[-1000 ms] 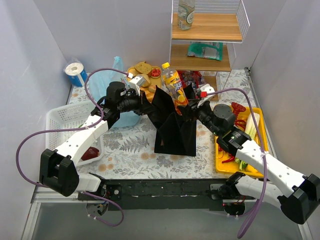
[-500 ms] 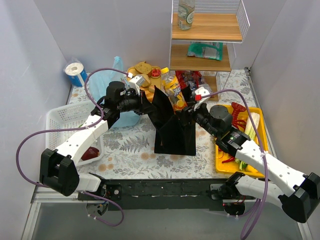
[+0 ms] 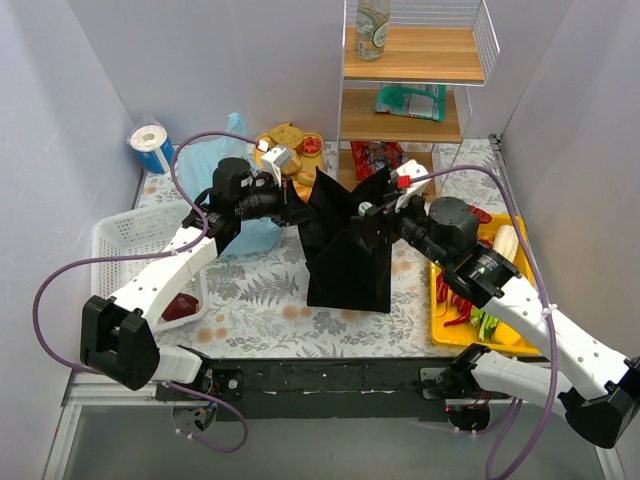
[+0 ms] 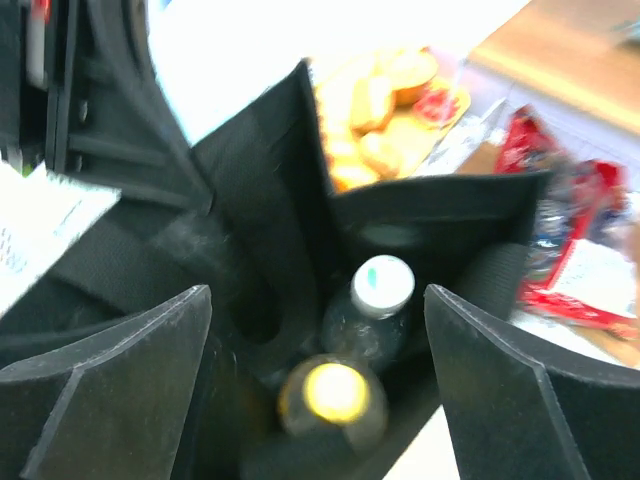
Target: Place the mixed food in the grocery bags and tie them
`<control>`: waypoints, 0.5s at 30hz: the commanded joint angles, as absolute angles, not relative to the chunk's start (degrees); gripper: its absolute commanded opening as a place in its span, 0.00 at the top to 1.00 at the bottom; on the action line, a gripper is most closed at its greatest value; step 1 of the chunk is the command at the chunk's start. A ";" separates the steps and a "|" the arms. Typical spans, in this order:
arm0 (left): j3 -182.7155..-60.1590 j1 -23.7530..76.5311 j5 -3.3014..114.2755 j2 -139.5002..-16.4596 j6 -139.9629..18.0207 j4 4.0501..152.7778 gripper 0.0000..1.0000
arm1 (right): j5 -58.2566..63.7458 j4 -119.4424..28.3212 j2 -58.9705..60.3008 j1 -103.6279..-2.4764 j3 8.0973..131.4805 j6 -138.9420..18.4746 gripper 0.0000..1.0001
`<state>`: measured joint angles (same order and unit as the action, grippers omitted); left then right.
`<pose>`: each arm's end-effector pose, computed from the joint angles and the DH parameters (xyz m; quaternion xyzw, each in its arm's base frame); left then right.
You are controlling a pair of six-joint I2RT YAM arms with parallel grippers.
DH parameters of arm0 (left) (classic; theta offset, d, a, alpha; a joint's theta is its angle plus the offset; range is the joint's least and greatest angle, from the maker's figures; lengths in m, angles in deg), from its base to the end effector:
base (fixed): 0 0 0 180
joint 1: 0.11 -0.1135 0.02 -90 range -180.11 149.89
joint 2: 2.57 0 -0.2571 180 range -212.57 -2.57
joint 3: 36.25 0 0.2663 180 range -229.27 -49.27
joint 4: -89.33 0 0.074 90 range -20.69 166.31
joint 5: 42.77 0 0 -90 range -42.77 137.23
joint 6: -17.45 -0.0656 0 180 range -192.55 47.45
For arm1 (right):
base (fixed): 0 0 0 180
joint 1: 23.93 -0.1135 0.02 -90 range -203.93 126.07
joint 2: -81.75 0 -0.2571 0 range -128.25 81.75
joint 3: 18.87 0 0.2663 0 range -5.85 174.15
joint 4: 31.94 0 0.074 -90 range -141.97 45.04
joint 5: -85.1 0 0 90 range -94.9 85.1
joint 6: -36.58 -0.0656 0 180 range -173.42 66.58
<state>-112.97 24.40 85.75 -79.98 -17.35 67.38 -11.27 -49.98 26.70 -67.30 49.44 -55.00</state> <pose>0.2978 -0.1807 0.3130 -0.0315 0.8060 -0.5462 0.2260 0.2017 0.1806 0.3737 -0.2269 0.6999 0.2206 0.6402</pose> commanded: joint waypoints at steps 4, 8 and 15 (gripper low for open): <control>-113.61 24.15 86.25 -78.69 -18.15 70.68 1.00 | -27.03 -54.63 20.76 -65.68 66.72 -54.56 0.12; -111.68 24.15 85.81 -77.72 -18.76 70.60 1.00 | -20.47 -52.09 12.78 -55.96 71.57 -55.44 0.16; -110.00 24.15 84.14 -76.31 -20.08 70.16 1.00 | -14.13 -36.63 4.06 -46.70 69.65 -55.71 0.18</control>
<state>-110.76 24.38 85.05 -79.22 -18.36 68.93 -17.41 -47.69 6.83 -48.90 70.34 -56.16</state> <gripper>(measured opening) 0.030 0.824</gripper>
